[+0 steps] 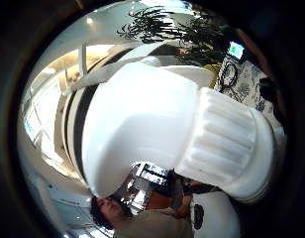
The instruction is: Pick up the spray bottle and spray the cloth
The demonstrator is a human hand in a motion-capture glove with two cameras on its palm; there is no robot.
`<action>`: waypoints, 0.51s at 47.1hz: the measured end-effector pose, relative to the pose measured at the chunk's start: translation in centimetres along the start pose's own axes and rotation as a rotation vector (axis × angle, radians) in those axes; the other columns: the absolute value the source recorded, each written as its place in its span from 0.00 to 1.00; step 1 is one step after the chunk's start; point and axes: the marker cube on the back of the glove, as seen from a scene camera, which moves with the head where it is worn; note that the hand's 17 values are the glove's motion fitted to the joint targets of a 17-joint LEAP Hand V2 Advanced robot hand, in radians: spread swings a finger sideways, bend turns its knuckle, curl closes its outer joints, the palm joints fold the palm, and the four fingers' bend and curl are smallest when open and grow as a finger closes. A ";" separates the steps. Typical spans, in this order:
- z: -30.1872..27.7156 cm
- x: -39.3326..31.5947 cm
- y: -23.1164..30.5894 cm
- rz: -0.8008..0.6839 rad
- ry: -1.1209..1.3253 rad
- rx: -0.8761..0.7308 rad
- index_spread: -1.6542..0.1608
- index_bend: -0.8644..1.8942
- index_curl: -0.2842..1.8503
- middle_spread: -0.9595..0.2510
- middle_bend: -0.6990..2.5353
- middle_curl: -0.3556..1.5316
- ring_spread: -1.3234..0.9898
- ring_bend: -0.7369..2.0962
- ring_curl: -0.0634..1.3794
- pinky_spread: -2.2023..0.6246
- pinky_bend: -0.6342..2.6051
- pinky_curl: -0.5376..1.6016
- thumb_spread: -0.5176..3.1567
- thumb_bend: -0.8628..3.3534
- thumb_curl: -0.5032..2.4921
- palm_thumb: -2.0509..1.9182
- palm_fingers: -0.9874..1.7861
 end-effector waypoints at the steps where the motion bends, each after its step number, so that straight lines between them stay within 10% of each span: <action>1: 0.1 0.0 -0.3 0.001 0.010 -0.008 0.74 0.33 0.20 0.79 0.27 0.36 0.54 0.50 0.31 0.79 0.40 0.44 0.38 0.20 0.29 0.68 0.56; 24: -3.2 -11.6 -1.4 -0.023 -0.124 -0.235 0.78 0.40 0.28 0.70 0.40 0.45 0.51 0.52 0.35 0.71 0.36 0.44 0.38 0.22 0.33 0.76 0.85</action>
